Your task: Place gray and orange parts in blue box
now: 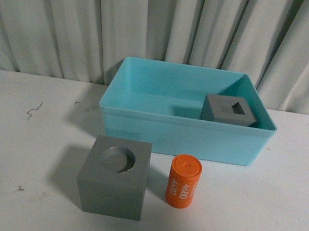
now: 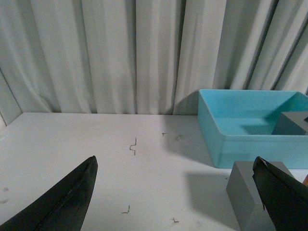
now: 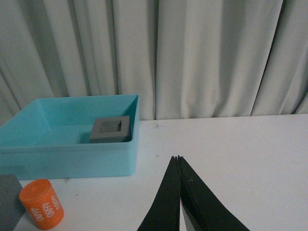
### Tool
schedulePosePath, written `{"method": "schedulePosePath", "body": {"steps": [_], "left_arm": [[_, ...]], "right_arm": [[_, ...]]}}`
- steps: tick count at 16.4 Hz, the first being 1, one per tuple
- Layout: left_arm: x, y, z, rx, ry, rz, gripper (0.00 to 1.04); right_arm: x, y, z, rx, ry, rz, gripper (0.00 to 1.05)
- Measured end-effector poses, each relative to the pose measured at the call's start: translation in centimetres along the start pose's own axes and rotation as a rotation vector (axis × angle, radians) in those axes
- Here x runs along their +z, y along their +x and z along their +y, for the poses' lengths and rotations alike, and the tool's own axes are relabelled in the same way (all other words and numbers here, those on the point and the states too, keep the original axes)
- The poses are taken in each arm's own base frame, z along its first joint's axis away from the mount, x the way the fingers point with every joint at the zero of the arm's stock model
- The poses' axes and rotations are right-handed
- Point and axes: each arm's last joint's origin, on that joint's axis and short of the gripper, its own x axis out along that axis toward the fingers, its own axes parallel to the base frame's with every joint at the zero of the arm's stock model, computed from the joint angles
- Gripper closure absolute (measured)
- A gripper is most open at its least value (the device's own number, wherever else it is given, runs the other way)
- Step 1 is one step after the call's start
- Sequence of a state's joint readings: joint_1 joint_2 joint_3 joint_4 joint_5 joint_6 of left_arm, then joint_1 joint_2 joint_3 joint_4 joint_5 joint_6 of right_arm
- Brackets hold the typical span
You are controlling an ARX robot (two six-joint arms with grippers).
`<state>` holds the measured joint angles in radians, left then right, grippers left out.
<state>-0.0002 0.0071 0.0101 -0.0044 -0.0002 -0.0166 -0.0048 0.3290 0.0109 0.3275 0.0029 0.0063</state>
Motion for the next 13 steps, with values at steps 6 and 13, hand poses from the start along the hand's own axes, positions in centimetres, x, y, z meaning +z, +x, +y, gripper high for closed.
{"method": "schedulePosePath", "body": {"steps": [6,13], "left_arm": [[0.0,0.0,0.0,0.0,0.0,0.0,0.07],[0.0,0.0,0.0,0.0,0.0,0.0,0.07]], "right_arm": [[0.0,-0.8,0.0,0.0,0.0,-0.006,1.03],[-0.3,-2.1,0.0,0.003,-0.001,0.005,0.99]]}}
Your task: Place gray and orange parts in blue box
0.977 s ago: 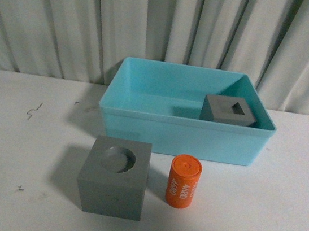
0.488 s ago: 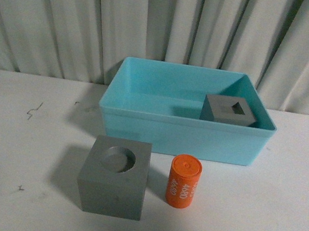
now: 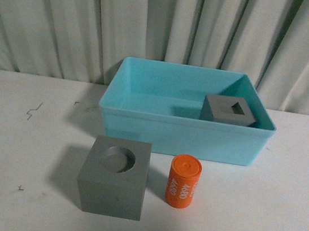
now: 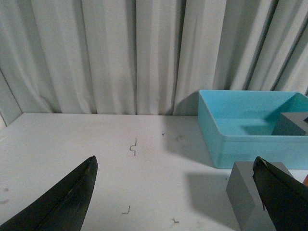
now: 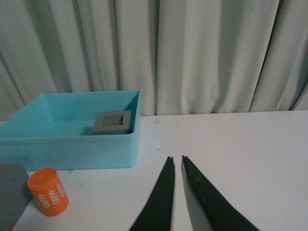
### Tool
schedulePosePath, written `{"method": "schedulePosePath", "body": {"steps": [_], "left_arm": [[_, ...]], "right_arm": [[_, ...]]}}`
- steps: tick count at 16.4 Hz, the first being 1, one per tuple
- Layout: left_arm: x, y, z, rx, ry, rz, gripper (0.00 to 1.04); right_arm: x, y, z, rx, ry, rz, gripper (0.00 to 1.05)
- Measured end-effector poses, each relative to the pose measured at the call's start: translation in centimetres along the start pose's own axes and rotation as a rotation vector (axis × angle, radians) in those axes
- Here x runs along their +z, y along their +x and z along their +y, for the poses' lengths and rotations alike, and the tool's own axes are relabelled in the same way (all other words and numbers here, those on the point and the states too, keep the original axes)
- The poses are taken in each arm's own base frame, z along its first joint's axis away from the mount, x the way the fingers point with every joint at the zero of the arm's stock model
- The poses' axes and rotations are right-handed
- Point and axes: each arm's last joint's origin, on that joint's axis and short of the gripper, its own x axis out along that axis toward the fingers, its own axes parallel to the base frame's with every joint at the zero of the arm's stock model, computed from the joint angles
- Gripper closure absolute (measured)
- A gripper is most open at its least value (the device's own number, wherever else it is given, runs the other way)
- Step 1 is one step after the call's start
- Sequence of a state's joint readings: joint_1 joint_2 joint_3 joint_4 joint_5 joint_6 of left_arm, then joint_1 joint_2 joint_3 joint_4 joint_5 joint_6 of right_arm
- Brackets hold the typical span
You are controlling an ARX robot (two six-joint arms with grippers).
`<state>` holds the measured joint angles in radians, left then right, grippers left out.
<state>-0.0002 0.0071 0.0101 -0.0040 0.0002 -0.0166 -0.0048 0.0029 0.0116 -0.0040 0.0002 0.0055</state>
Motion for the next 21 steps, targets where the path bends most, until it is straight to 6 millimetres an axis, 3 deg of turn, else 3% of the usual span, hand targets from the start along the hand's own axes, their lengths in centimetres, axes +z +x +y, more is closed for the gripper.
{"method": "schedulePosePath", "body": {"steps": [1,5,10,11,12,14,16,18,21], "left_arm": [[0.0,0.0,0.0,0.0,0.0,0.0,0.07],[0.0,0.0,0.0,0.0,0.0,0.0,0.07],[-0.1,0.0,0.0,0.006,-0.006,0.02,0.07],[-0.1,0.0,-0.2,0.079,-0.063,0.233,0.07],[0.9,1.0,-1.0,0.168,-0.111,0.463,0.07],[4.7,6.3,-5.0,0.164,-0.223,0.437,0.07],[6.2,11.2,-10.0,0.055,-0.22,0.441,0.07],[4.7,14.4,-13.9,0.009,-0.168,0.521,0.07],[1.6,16.9,-16.6,0.003,-0.117,0.613,0.07]], "right_arm": [[0.0,0.0,0.0,0.0,0.0,0.0,0.87],[0.0,0.0,0.0,0.0,0.0,0.0,0.68],[0.0,0.0,0.0,0.0,0.0,0.0,0.19],[0.0,0.0,0.0,-0.001,0.0,0.0,0.1],[0.0,0.0,0.0,-0.001,0.001,0.0,0.05],[0.0,0.0,0.0,0.0,0.0,0.0,0.06],[0.0,0.0,0.0,0.0,0.0,0.0,0.06],[0.0,0.0,0.0,0.0,0.0,0.0,0.06],[0.0,0.0,0.0,0.0,0.0,0.0,0.06]]}}
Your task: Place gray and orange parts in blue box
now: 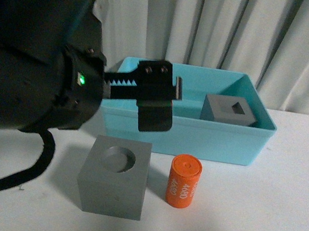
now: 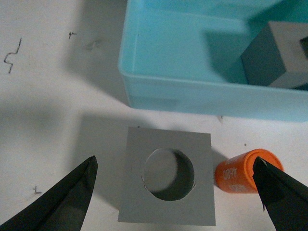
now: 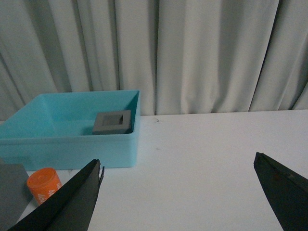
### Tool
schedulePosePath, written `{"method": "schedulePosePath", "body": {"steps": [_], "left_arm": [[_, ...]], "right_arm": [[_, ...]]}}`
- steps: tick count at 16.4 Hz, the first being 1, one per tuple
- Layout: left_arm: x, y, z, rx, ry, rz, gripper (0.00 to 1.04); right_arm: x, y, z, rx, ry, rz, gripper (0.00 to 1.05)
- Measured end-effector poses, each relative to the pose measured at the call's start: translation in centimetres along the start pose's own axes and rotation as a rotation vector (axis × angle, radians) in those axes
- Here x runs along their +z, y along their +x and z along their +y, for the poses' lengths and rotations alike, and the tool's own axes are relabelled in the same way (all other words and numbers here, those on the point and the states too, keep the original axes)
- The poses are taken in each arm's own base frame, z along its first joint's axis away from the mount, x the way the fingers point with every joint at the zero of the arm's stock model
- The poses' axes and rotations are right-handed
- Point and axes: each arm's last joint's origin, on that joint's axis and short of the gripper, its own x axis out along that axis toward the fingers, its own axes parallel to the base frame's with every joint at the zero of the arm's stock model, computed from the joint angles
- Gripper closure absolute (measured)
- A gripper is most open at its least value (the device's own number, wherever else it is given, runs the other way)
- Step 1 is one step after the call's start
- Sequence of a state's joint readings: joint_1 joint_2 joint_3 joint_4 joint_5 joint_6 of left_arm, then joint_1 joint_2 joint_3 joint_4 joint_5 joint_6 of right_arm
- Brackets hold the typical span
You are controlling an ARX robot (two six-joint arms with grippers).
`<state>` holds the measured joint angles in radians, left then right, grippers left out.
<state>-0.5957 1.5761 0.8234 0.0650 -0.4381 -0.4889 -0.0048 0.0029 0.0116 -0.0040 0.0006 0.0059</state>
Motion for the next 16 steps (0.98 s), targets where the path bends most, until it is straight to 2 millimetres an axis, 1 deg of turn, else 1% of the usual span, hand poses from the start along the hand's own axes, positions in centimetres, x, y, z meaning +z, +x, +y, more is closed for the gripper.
{"method": "schedulePosePath", "body": {"steps": [2,6,11,16], "left_arm": [[-1.2,1.4,0.0,0.022,0.028,0.047,0.07],[-2.0,3.2,0.7,0.048,0.046,0.079,0.07],[-2.8,4.3,0.9,0.042,0.076,0.109,0.07],[-3.4,5.6,1.6,0.044,0.106,0.137,0.07]], "right_arm": [[0.0,0.0,0.0,0.0,0.0,0.0,0.06],[0.0,0.0,0.0,0.0,0.0,0.0,0.06],[0.0,0.0,0.0,0.0,0.0,0.0,0.06],[0.0,0.0,0.0,0.0,0.0,0.0,0.06]]}}
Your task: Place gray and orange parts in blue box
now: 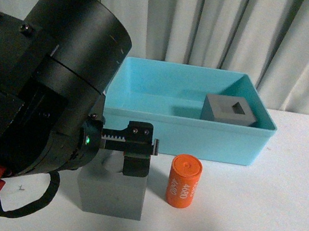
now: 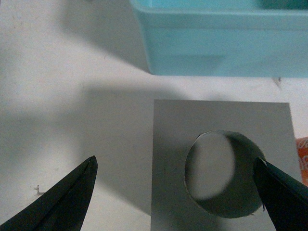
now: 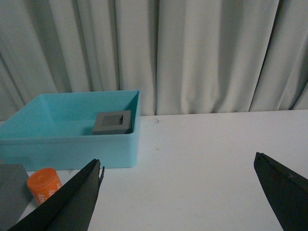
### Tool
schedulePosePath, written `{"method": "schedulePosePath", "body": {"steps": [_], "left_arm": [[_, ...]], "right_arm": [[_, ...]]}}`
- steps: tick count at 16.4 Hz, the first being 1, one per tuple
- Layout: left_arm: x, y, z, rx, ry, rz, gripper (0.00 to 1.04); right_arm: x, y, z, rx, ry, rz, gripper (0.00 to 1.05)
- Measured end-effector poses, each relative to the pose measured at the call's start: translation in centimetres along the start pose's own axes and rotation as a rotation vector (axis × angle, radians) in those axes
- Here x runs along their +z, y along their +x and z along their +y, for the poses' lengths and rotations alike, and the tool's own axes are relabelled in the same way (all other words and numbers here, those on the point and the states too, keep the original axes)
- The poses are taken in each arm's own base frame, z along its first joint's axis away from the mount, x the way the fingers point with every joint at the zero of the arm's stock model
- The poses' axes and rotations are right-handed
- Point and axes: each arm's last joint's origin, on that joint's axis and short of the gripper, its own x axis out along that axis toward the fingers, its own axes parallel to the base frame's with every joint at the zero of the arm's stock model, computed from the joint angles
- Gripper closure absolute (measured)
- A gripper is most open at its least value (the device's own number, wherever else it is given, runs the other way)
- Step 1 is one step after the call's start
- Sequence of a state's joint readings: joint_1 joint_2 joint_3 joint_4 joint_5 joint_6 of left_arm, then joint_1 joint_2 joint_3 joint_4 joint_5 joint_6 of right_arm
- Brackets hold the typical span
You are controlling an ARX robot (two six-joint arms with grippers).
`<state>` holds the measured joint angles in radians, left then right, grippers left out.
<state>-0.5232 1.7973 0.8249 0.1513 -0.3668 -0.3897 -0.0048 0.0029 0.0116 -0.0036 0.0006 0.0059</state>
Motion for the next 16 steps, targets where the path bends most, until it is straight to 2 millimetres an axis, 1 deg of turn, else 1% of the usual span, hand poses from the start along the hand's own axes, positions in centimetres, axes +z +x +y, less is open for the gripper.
{"method": "schedulePosePath", "body": {"steps": [3,8,15,16], "left_arm": [[-0.4,0.9,0.4,0.003,0.016,0.025,0.07],[-0.4,1.8,0.7,0.003,0.027,0.042,0.07],[-0.5,2.4,0.6,-0.014,0.035,0.059,0.07],[-0.6,2.4,0.6,-0.02,0.032,0.064,0.1]], "right_arm": [[0.0,0.0,0.0,0.0,0.0,0.0,0.06],[0.0,0.0,0.0,0.0,0.0,0.0,0.06],[0.0,0.0,0.0,0.0,0.0,0.0,0.06],[0.0,0.0,0.0,0.0,0.0,0.0,0.06]]}}
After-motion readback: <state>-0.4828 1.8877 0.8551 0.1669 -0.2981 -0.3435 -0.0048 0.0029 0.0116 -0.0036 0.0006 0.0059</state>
